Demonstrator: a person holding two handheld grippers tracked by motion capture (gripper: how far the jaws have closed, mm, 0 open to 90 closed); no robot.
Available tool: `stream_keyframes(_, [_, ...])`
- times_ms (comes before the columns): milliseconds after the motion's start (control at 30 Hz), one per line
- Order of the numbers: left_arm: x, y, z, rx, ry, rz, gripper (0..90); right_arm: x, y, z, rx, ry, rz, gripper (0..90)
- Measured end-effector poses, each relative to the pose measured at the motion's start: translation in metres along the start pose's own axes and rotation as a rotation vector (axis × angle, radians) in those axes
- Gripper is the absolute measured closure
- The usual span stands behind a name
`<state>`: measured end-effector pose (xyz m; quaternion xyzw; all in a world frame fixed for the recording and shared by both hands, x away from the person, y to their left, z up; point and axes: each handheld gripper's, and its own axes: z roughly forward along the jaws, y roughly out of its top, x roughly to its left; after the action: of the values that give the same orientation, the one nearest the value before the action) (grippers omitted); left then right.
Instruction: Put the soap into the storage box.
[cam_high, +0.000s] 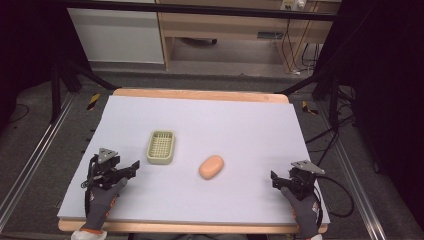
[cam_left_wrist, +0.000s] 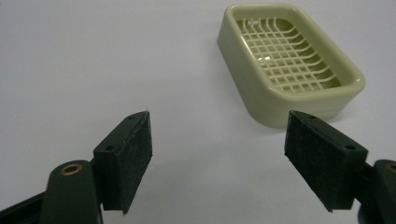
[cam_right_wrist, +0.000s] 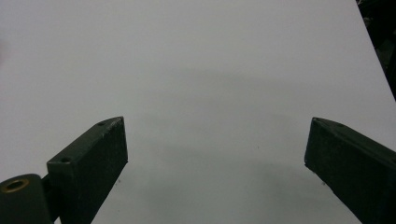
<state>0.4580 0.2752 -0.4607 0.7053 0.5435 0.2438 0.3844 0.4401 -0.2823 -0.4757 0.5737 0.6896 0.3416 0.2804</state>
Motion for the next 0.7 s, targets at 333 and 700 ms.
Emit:
stream_keyframes(333, [-0.018, 0.006, -0.007, -0.035, -0.046, 0.018, 23.4, 0.001, -0.001, -0.001, 0.003, -0.001, -0.001, 6.3])
stream_keyframes(700, [-0.039, 0.010, -0.010, -0.055, -0.082, 0.051, 23.4, 0.002, -0.001, -0.001, 0.014, -0.003, -0.005, 5.8])
